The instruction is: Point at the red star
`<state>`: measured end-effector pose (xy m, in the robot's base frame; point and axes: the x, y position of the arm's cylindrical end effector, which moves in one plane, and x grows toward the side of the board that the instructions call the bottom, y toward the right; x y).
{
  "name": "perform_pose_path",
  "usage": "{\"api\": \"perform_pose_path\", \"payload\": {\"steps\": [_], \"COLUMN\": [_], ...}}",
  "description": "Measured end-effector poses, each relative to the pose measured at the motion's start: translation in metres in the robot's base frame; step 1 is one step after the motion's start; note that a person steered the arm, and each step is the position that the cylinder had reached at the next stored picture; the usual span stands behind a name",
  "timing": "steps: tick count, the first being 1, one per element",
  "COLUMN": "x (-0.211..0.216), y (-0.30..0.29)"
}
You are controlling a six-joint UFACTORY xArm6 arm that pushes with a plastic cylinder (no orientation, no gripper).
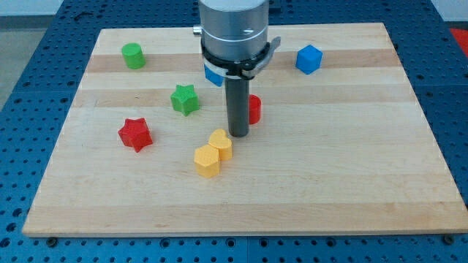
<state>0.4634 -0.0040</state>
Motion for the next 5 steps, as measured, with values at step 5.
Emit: {"api": "perform_pose_path", "payload": {"steps": [5], "x": [-0.008], "y": [-0.093]}}
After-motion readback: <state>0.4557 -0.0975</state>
